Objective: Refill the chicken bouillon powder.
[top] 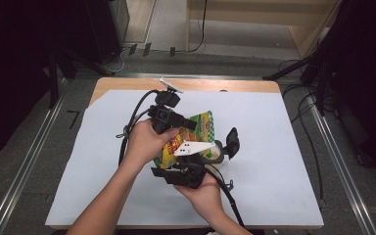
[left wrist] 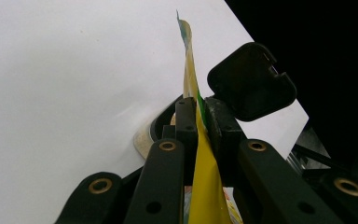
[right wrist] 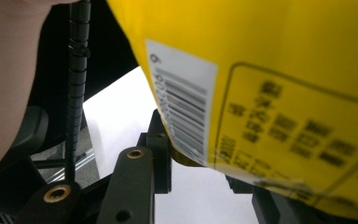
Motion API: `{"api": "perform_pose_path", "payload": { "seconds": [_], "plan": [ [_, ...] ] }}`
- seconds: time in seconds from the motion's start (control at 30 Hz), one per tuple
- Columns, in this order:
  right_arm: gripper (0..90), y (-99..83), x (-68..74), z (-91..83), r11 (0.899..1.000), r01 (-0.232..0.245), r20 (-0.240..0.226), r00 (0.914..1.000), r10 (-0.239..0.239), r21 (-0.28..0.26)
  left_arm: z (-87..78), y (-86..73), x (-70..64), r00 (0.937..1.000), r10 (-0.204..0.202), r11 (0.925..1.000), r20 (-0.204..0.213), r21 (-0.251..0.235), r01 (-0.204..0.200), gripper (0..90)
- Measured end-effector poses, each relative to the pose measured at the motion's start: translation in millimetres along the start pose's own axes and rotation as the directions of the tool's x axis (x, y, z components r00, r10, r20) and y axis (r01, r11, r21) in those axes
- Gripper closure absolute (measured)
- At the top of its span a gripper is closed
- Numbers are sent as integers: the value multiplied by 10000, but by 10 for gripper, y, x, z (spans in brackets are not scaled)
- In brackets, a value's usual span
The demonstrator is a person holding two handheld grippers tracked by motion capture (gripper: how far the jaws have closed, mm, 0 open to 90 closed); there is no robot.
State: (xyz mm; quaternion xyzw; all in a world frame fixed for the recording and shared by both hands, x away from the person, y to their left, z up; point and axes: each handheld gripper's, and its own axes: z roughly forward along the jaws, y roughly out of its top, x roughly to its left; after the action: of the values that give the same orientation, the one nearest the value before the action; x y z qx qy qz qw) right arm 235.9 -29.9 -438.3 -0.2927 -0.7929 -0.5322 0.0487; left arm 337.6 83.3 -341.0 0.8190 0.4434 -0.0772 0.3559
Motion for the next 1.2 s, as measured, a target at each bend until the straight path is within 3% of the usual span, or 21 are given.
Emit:
{"api": "perform_pose_path", "payload": {
  "seconds": [0.33,0.53,0.7,0.87,1.07,1.2],
  "plan": [
    [694,-13,-16,6,10000,71,57,10000,-71,28,3,-3,-25,10000,69,10000,18,-2,-69,853],
    [704,-34,-23,14,9997,89,-61,9999,-90,-222,-41,-5,-115,9988,476,9988,-139,-60,-477,863],
    [732,-110,-87,59,9999,-169,-17,9999,169,-30,-37,-22,-211,9959,864,9962,-274,-96,-867,874],
    [730,-121,-69,51,9998,-179,-12,9998,179,-78,-23,-15,-162,9975,690,9976,-183,-62,-691,873],
    [662,-147,-53,64,9994,271,157,9995,-267,-193,-29,-40,-74,9989,442,9990,137,82,-443,865],
    [672,-166,-57,78,9987,489,211,9986,-487,-106,-40,-60,-49,9991,384,9992,173,89,-386,864]
  ]
}}
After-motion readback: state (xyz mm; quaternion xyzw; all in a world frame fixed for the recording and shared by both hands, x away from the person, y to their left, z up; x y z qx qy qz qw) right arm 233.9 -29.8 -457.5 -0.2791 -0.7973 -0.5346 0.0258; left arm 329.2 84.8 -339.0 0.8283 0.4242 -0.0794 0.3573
